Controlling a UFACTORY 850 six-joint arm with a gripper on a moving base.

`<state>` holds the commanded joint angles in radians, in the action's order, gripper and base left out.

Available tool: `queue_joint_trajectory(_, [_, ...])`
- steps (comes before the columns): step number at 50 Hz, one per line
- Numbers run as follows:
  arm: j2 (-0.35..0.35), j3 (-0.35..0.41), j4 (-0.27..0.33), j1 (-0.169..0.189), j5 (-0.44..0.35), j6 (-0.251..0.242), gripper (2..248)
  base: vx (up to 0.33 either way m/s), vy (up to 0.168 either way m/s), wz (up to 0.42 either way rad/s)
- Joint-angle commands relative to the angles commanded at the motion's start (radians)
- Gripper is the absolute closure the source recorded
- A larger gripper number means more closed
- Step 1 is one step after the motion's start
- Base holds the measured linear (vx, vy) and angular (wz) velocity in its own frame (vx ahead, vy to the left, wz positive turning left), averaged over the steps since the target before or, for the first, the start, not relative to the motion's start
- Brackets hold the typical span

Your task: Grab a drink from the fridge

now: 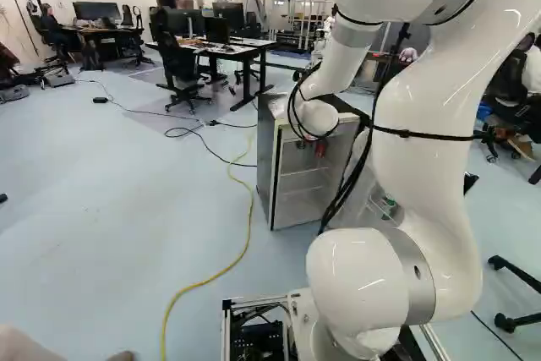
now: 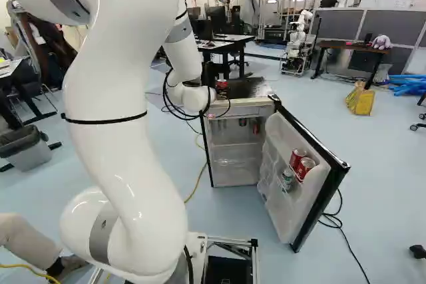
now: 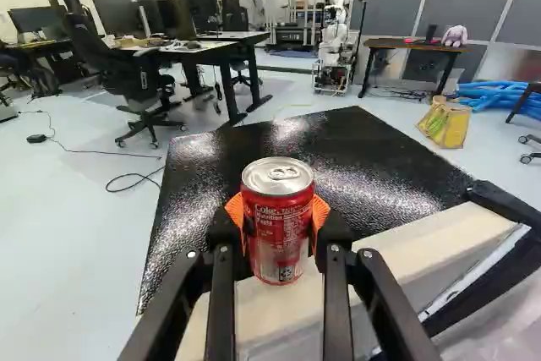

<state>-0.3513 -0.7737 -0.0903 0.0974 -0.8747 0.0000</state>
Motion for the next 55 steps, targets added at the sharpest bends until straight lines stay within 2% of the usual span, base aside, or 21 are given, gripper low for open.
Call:
queue_joint_trajectory(20, [-0.043,-0.053,0.000,0.001,0.000,0.000,155,0.000,0.000,0.000])
queue_joint_trajectory(55, [-0.047,-0.058,0.000,0.001,0.000,0.000,155,0.000,0.000,0.000])
